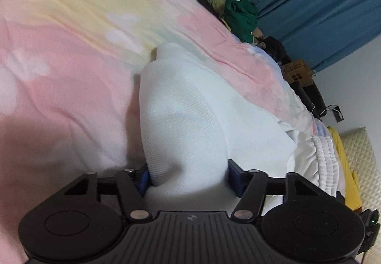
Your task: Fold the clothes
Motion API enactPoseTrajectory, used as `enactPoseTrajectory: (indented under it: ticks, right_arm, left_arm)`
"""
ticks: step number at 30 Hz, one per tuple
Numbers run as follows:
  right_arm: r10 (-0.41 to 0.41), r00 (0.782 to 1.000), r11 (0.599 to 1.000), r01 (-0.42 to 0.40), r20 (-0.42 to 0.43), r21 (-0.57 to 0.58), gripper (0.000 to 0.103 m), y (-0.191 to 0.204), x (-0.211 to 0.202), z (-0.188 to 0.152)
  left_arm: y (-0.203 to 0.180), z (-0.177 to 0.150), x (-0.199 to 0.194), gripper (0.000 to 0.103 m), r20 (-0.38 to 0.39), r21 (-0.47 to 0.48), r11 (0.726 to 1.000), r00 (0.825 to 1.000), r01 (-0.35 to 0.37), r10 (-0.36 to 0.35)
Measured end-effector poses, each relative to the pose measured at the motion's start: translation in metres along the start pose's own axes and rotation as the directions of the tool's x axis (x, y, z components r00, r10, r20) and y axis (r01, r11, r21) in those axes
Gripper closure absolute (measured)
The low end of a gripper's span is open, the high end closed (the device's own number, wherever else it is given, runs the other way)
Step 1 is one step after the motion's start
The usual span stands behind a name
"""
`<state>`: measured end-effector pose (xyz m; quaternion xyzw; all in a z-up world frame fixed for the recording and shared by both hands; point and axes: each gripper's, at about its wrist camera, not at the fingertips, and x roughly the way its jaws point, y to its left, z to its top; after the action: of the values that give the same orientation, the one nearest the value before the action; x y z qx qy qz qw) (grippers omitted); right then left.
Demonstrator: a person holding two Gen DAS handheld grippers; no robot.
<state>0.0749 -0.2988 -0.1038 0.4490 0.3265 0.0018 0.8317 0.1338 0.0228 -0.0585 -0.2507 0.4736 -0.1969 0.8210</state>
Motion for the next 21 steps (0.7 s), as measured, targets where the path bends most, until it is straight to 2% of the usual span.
enactPoseTrajectory:
  ticks: [5, 11, 16, 21]
  right_arm:
    - [0.029, 0.999, 0.999, -0.028, 0.029, -0.018, 0.065, 0.014, -0.024, 0.011]
    - [0.064, 0.993, 0.997, -0.068, 0.103, 0.033, 0.065, 0.006, -0.079, 0.035]
    - [0.078, 0.979, 0.989, -0.1, 0.189, 0.107, 0.065, -0.03, -0.137, 0.074]
    - [0.058, 0.949, 0.984, -0.106, 0.31, 0.141, 0.065, -0.067, -0.191, 0.137]
  left_arm:
    - [-0.031, 0.002, -0.02, 0.058, 0.02, -0.009, 0.999, 0.999, 0.035, -0.035]
    - [-0.098, -0.001, -0.03, 0.061, 0.011, 0.022, 0.996, 0.996, 0.092, -0.092]
    - [-0.19, -0.004, -0.011, 0.06, -0.007, 0.106, 0.982, 0.988, 0.154, -0.154]
    - [-0.294, -0.003, 0.039, 0.06, -0.053, 0.181, 0.956, 0.973, 0.231, -0.225]
